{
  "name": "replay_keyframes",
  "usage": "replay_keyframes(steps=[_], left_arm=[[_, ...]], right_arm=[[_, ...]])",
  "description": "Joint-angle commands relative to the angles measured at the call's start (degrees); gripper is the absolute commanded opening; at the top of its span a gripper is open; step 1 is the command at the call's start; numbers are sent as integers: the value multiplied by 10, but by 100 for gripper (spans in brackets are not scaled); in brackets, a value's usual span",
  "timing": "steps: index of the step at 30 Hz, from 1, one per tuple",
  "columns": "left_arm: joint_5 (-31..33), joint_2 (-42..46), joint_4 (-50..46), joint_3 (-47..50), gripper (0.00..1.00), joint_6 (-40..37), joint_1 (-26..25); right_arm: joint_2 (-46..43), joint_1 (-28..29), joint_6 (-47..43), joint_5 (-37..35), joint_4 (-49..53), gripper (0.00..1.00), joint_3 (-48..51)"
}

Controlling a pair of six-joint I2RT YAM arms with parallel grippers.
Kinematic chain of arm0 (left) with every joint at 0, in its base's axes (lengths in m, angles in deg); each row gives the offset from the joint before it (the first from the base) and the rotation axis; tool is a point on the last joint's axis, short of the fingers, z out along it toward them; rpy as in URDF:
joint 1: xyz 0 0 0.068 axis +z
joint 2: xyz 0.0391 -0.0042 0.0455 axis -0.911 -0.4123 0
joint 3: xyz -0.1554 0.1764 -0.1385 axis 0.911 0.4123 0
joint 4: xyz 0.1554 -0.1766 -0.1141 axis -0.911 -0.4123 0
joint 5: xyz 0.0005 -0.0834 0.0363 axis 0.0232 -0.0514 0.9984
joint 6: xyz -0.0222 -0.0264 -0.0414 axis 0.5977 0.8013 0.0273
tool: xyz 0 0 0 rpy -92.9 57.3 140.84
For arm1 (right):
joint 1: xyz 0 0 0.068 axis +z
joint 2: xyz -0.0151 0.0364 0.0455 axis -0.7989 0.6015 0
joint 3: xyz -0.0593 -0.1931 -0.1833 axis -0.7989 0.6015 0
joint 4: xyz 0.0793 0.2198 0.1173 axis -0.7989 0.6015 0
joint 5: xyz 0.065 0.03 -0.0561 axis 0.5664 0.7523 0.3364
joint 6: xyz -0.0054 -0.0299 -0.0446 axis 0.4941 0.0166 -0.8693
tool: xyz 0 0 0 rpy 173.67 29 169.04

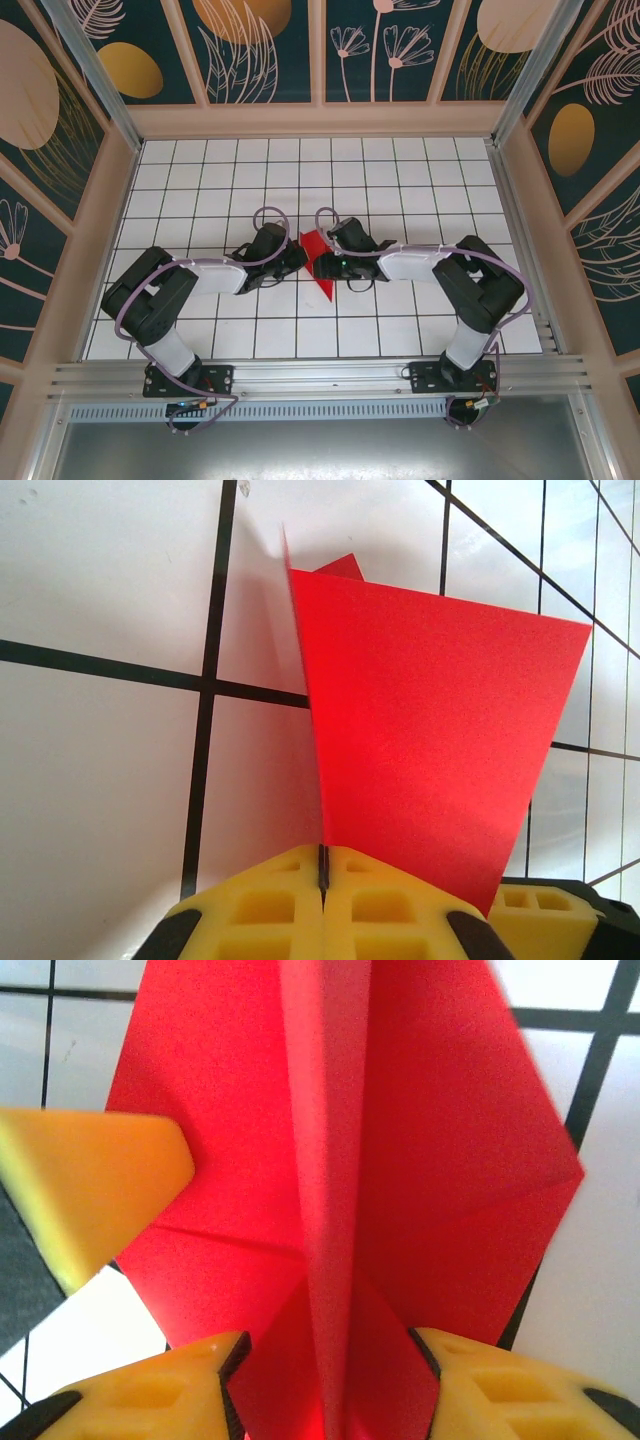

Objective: Fold a paper plane with a square sheet of paper (pick it up from the middle)
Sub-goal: Move the paper plane to the top-center of the table.

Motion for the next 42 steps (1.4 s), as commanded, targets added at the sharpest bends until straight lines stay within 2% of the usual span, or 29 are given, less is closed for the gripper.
replay_keyframes(steps=[1,3,5,8,15,22,25,33,40,42], left_arm=[[-6,9,14,6,0,5,4],[-5,11,13,7,0,6,3],[1,14,4,5,0,6,4],[15,25,-12,1,10,3,4],[70,67,-92,-18,36,-19,4],[140,104,-164,-24,67,-29,5],[157,111,-178,-24,76,-29,4],[159,107,-179,-16,88,-27,5],[160,107,-178,-11,98,-29,4],[162,107,-180,-10,98,-29,5]], right_arm=[[14,5,12,-21,23,42,-20],[16,5,15,-28,28,36,-22],[19,5,20,-39,37,25,-29],[33,6,22,-55,67,14,-51],[16,4,20,-135,124,5,-83],[12,-40,-1,-196,161,4,-116],[23,-65,-17,-208,167,4,-134],[91,-94,-50,-258,181,8,-204],[142,-97,-52,-253,185,14,-235],[146,-96,-50,-254,185,14,-236]])
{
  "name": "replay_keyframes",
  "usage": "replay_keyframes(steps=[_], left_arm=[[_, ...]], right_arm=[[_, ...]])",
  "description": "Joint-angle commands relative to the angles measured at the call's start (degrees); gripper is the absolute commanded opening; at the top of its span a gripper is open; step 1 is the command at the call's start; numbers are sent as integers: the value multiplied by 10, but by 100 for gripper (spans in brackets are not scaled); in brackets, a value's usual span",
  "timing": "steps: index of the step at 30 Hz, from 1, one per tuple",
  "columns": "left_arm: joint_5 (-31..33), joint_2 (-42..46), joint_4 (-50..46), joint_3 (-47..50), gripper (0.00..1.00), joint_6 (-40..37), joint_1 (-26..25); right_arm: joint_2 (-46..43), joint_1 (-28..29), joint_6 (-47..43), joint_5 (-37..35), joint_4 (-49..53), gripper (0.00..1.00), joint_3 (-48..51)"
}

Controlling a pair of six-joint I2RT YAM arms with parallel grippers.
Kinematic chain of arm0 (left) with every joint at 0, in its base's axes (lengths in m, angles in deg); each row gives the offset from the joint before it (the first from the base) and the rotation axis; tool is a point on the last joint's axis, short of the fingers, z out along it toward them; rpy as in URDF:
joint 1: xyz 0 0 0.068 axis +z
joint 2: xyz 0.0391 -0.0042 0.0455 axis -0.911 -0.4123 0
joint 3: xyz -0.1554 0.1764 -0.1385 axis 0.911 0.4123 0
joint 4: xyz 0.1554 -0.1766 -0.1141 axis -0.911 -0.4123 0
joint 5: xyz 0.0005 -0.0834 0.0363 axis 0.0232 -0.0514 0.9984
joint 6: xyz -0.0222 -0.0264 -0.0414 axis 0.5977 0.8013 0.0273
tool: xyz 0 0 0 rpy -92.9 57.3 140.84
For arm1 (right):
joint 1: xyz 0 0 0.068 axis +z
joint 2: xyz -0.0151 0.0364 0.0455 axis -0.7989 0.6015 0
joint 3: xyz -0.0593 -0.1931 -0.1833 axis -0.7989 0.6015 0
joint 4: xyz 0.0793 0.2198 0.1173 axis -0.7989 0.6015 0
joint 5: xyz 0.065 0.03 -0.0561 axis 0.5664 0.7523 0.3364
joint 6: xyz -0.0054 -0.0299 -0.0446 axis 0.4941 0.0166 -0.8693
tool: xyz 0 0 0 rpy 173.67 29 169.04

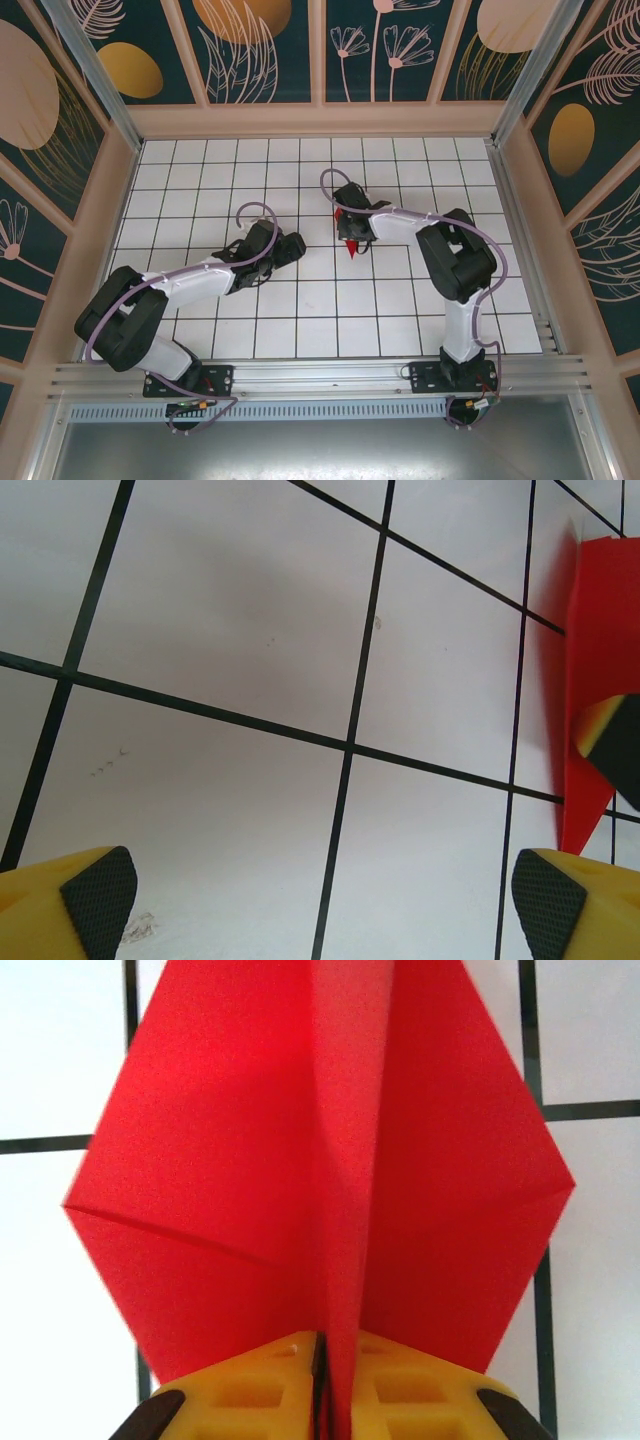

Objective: Fold a paper plane with a square sheet of paper (pick it up from the middle)
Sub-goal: Move the paper plane to the top-center of the table.

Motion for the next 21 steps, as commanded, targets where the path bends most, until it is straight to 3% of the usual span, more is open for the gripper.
replay_keyframes(steps=[1,12,21], left_arm=[[18,7,-14,5,98,-7,3],[26,9,-24,7,99,-8,3],[14,13,-38,-7,98,-22,24]], right_arm=[[8,-2,-5,-14,20,14,-18],[38,-3,15,-14,6,11,-3],[66,-29,-24,-39,-10,8,-80]])
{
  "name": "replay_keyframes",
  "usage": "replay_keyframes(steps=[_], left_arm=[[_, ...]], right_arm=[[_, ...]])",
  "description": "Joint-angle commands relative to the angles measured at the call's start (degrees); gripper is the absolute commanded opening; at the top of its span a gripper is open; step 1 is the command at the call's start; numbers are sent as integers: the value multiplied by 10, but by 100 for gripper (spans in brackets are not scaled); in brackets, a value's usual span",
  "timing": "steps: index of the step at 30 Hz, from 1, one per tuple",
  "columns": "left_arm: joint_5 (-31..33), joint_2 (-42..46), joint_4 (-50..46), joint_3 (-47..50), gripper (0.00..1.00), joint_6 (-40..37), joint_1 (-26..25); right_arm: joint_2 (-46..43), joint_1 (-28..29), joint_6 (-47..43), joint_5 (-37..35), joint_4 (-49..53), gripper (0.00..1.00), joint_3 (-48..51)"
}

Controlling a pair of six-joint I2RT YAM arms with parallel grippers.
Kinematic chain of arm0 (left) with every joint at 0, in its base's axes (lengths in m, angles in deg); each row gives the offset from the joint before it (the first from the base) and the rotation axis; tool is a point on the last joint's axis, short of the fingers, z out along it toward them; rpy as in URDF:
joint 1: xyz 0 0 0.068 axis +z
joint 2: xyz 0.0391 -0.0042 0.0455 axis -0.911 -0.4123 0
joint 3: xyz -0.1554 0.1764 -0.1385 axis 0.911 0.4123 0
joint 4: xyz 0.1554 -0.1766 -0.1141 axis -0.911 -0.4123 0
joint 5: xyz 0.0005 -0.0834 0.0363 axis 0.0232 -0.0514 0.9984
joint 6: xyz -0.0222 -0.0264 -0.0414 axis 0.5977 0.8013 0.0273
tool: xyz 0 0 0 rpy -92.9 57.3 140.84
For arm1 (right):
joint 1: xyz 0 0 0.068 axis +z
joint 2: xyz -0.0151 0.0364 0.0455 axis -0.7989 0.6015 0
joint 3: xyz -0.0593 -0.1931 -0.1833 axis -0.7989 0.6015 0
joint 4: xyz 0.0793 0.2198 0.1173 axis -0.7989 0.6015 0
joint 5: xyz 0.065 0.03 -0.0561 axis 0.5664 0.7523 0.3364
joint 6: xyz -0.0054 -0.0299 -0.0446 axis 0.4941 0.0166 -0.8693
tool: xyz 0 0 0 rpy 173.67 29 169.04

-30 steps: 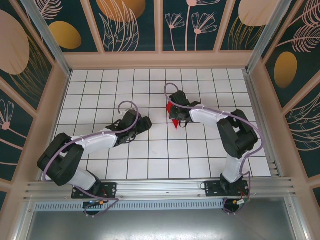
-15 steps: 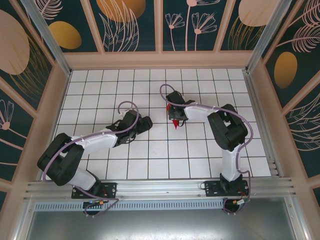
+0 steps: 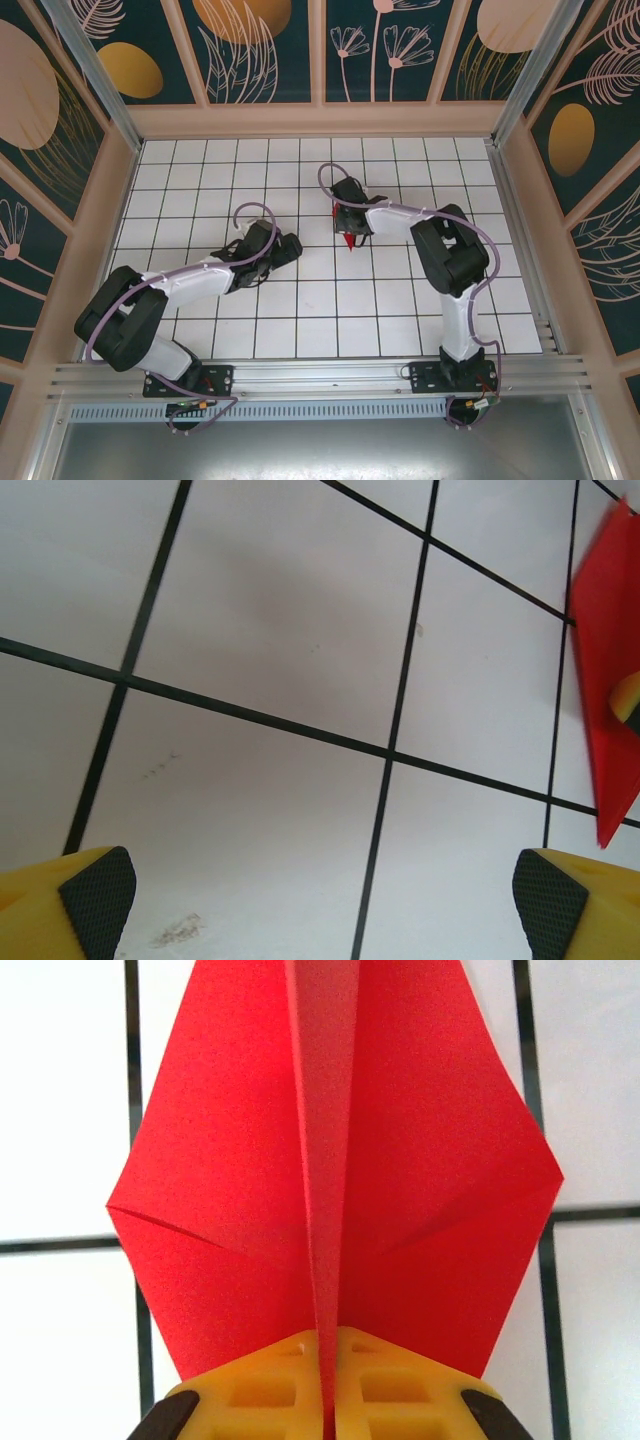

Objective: Fold a paper plane with a square sheet of paper (pick it up from the middle)
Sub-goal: Move the paper plane to the top-center of the table, then reset both arms

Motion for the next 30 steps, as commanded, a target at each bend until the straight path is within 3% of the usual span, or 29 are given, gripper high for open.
replay_keyframes(steps=[1,6,14,23,28,30], left_arm=[[0,14,-16,-7,99,-20,17],[-2,17,-20,-16,99,-41,40],[70,38,-50,-55,99,-115,56],[206,81,-33,-81,99,-203,80],[259,121,-9,-69,99,-254,100],[274,141,5,-56,99,-270,114]], right_arm=[[32,-17,-24,-18,-5,8,-34],[63,-18,-35,-14,0,10,-57],[39,-19,-25,-2,6,18,-49],[-86,-18,-37,1,16,39,-72],[-167,-18,-41,-25,-1,54,-28],[-212,-44,-41,-41,-21,60,7]])
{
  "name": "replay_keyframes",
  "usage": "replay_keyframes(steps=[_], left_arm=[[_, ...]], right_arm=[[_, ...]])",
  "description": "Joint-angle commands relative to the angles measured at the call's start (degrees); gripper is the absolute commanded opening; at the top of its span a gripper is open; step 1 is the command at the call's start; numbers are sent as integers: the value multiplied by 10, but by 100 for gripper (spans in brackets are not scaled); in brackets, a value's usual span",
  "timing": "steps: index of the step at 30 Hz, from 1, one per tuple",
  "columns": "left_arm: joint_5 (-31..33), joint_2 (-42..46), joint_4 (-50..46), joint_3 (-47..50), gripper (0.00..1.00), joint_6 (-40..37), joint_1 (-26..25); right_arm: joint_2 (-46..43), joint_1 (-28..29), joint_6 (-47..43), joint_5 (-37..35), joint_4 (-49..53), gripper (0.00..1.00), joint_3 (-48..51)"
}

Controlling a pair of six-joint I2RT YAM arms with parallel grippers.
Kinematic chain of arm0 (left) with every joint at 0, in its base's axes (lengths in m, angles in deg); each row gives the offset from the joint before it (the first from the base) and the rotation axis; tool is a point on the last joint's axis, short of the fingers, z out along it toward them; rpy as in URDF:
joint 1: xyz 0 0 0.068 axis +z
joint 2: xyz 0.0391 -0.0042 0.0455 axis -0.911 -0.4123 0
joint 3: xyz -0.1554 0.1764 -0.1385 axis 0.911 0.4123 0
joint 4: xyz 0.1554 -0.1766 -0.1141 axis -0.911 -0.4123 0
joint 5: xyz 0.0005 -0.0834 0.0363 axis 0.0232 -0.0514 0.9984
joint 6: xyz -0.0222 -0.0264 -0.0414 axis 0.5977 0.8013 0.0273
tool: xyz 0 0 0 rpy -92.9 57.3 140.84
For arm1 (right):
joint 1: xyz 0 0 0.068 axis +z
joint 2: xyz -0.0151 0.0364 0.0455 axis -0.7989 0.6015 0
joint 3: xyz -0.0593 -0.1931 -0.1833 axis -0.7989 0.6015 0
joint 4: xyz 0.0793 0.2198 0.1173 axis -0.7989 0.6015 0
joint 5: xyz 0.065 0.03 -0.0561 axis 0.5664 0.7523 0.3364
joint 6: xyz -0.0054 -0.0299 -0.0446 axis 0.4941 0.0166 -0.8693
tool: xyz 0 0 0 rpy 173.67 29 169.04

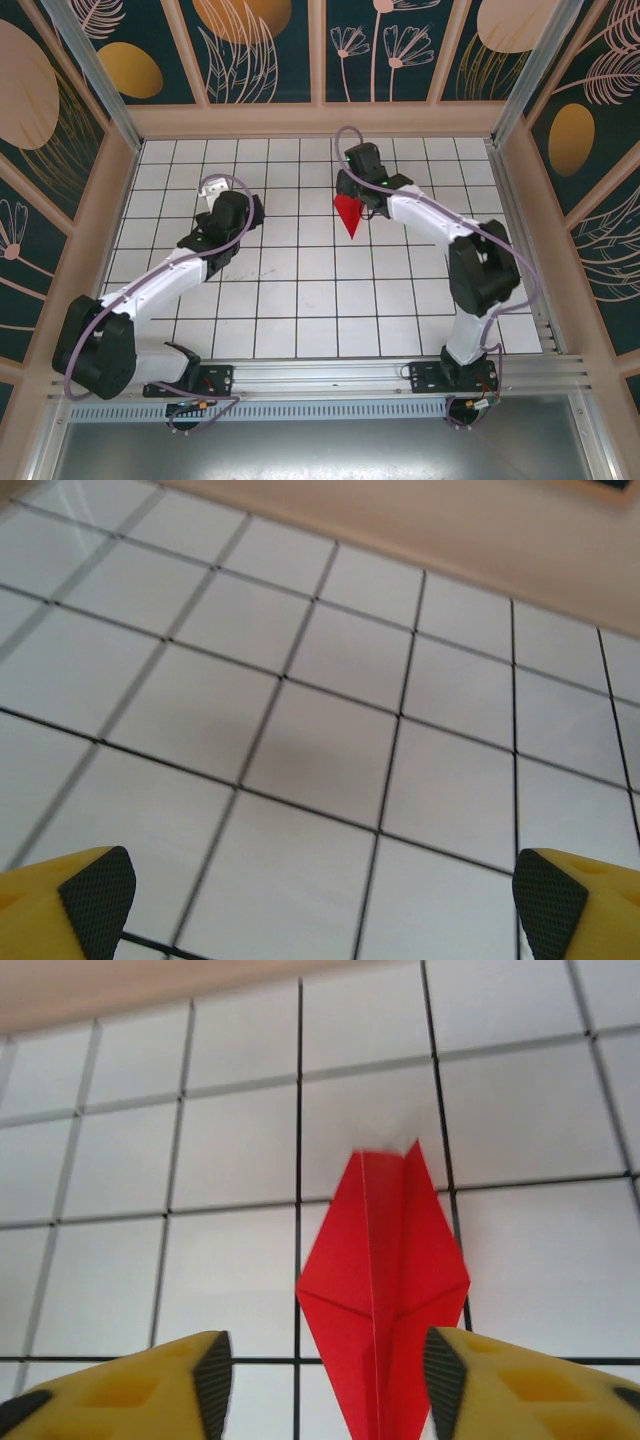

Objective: Fold a paper plane with a square sheet of paper (pick it up from the middle)
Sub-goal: Reset both arms

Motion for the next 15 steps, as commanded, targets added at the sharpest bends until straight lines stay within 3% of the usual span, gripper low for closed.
replay_keyframes(steps=[1,4,7,11,15], left_arm=[[64,39,42,21,98,-56,23],[98,69,73,54,99,-71,48],[124,95,105,97,98,-83,85],[130,110,161,154,98,-97,139],[142,120,342,260,98,-155,166]], right_arm=[[-76,-29,-6,-45,-33,64,60],[-158,-55,-21,-99,-91,75,138],[-244,-104,-31,-150,-148,97,226],[-313,-192,-43,-177,-214,99,323],[-330,-276,-66,-168,-299,99,423]])
